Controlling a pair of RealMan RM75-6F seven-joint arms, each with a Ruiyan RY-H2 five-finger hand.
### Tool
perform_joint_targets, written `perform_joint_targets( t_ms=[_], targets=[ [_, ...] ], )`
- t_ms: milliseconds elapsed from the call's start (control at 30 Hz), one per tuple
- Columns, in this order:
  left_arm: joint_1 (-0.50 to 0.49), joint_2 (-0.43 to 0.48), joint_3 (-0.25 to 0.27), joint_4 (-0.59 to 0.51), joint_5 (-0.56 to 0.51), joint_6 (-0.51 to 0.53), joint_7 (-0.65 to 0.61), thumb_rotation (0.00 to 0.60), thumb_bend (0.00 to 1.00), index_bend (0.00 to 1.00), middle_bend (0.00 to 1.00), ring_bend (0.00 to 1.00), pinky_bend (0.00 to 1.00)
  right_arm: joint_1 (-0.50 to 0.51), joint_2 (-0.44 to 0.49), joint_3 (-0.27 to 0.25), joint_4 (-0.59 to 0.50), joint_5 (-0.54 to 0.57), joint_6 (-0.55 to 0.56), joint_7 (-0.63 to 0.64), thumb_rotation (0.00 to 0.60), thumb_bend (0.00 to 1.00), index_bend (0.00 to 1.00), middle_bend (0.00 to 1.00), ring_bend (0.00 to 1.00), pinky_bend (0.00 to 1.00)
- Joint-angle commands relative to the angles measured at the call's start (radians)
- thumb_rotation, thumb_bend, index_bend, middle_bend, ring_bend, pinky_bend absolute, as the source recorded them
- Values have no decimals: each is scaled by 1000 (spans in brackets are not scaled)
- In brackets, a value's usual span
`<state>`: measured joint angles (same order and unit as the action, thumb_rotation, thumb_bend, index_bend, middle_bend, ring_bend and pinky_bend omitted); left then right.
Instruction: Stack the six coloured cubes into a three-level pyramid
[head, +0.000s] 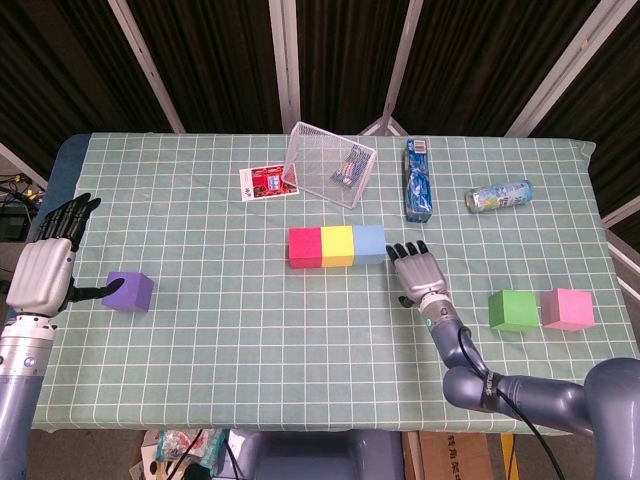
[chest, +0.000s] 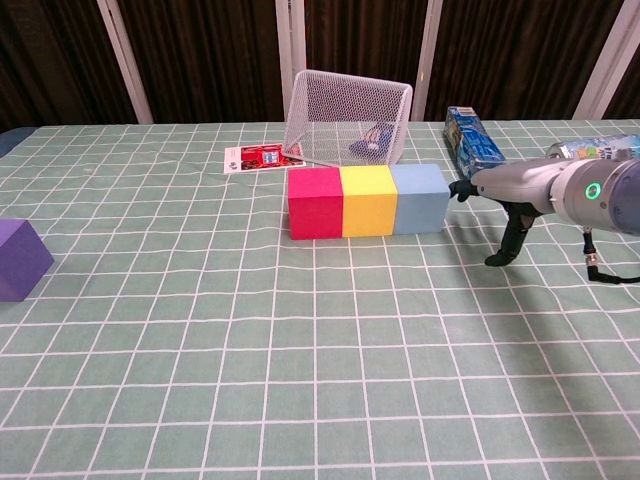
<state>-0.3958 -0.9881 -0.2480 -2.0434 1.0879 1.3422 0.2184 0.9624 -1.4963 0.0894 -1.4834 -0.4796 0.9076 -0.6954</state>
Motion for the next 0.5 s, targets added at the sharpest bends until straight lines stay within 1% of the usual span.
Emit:
perform_joint_targets(
  t_ms=[33, 500],
  targets=[
    [0, 0, 0, 0, 0, -1, -1, 600, 107, 0, 0, 0, 0, 1, -1, 0, -1, 1, 0, 0, 600, 299, 0, 101, 68, 0],
    [-1, -2, 1, 2, -2, -2, 1, 600, 107, 0, 0, 0, 0, 2, -4, 0, 5, 3, 7, -1, 600, 299, 0, 87, 65, 0]
  ],
)
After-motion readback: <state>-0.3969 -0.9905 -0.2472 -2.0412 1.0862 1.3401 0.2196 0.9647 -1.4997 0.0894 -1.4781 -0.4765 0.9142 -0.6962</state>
